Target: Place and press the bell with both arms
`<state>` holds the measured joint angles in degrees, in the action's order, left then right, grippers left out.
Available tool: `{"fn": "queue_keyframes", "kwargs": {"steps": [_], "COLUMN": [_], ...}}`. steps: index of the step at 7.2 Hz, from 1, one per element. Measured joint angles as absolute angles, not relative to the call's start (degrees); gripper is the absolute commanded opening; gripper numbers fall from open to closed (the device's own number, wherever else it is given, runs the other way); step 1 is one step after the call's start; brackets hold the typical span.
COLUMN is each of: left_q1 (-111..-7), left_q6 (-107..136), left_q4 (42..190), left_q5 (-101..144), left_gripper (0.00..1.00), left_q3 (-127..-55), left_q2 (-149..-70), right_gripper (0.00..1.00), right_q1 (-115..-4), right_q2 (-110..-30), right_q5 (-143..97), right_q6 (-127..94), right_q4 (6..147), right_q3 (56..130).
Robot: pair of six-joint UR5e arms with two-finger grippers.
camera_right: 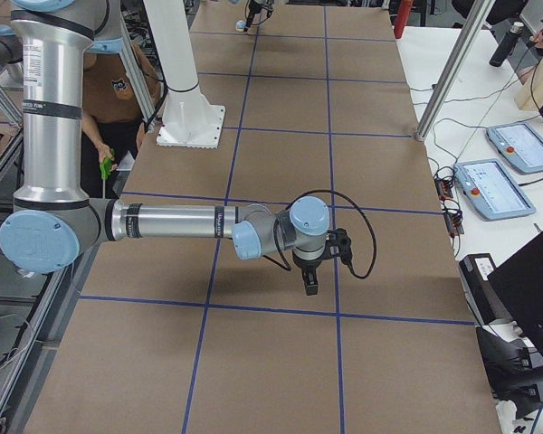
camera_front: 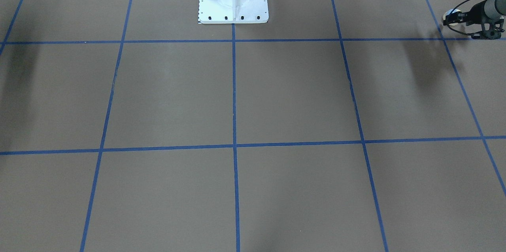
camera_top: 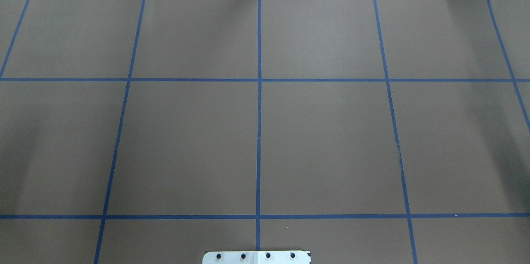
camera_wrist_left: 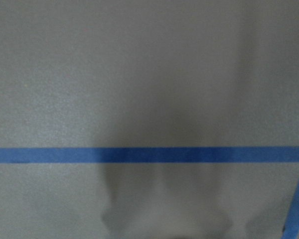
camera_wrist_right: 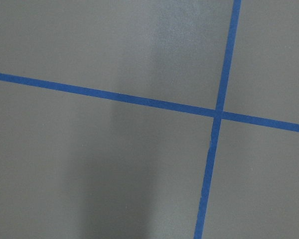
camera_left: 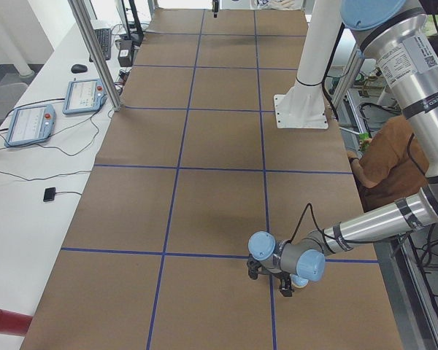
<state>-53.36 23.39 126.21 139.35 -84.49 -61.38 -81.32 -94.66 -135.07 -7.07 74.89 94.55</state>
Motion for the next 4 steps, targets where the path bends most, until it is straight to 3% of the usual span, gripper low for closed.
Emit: {"fn": "queue_keyframes", "kwargs": {"steps": [4], "left_q1": [-48.69], "left_q6": [30.85], "left_q4": [136.5], "left_q5": [140.54], "left_gripper": [1.0], "left_q3": [-84.29], "left_q2": [-57.04], "right_gripper": [1.0], "right_q1": [-80.82], "right_q2": [-94.66], "right_q5": [-135.0], "right_q6": [-6.97], "right_q4": [74.86], "right_q3": [93.5]}}
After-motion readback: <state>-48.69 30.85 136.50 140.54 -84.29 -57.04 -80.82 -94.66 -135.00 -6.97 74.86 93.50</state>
